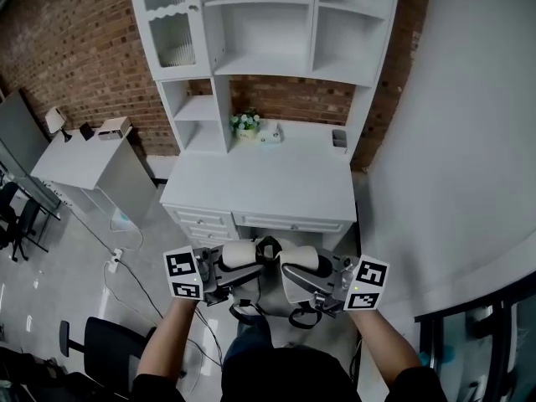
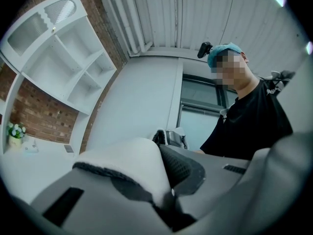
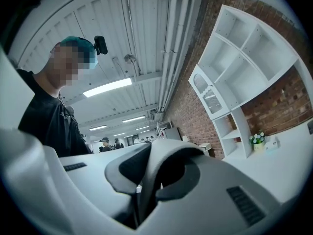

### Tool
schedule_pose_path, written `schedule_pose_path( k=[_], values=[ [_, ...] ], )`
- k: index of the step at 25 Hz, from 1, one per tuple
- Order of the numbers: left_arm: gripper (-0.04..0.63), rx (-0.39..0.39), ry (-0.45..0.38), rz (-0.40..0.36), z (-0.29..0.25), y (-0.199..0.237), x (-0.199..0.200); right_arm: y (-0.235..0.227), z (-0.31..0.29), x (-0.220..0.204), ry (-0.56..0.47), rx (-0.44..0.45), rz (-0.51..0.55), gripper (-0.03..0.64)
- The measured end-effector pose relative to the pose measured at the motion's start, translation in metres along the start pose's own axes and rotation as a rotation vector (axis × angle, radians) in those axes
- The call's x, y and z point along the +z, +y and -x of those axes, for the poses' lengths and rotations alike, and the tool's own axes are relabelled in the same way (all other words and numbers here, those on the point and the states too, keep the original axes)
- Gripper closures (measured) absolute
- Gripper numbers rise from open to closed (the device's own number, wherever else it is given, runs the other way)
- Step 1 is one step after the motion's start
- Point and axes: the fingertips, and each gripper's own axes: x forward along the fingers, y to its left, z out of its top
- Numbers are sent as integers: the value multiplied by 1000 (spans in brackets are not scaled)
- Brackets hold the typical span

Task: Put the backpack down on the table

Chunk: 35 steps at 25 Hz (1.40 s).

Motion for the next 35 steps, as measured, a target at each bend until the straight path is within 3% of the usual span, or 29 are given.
schedule_pose_path(
  k=[11,17,31,35],
  values=[
    [543,-70,61,61,-5,49,-8,-62,-2,0,-67,-92,-103,561],
    [544,-116,146,83,-10,84,-1,-97,-6,9,-91,-147,-127,561],
    [545,-106,76,121,-5,171,92,-158,-52,88,-113,-196,-63,561],
    [544,-134,91,82,-7,188,109,-180,-59,109,-128,-206,-55,561]
  ],
)
